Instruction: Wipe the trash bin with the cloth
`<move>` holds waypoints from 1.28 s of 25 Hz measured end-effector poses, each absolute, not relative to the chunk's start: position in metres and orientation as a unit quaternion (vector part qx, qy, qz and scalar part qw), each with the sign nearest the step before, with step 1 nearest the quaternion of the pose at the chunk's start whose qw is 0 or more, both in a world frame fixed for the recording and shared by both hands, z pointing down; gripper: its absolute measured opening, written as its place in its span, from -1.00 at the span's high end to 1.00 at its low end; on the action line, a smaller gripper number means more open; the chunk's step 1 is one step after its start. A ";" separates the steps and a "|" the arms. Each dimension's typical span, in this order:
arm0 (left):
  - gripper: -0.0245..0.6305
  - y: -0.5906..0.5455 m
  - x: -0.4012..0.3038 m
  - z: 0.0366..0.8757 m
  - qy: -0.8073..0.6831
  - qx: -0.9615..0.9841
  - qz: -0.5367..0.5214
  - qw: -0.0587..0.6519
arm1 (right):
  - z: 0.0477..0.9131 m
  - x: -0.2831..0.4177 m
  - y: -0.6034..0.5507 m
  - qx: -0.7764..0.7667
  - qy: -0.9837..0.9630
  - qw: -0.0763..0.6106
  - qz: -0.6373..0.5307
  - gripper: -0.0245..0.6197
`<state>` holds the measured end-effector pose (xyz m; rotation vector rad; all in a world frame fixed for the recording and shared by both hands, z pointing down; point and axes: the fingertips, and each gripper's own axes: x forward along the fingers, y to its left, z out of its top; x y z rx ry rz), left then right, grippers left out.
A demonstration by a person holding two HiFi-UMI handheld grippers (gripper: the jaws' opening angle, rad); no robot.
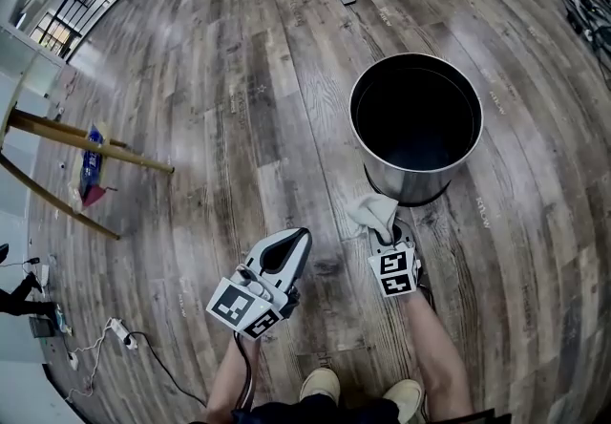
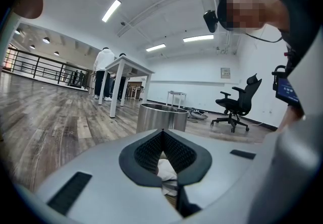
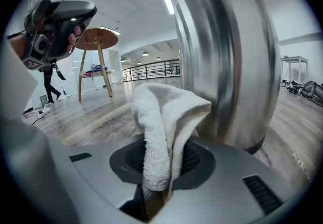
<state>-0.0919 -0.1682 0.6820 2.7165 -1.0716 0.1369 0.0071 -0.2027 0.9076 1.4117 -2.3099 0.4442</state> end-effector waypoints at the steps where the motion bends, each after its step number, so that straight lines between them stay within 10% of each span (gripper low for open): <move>1: 0.93 -0.168 -0.092 0.681 -0.364 0.924 0.045 0.109 | 0.908 0.012 -0.204 0.511 -0.821 0.197 0.161 0.66; 32: 0.93 -0.164 -0.094 0.682 -0.362 0.924 0.038 0.116 | 0.917 0.203 -0.201 0.631 -0.726 0.186 0.201 0.66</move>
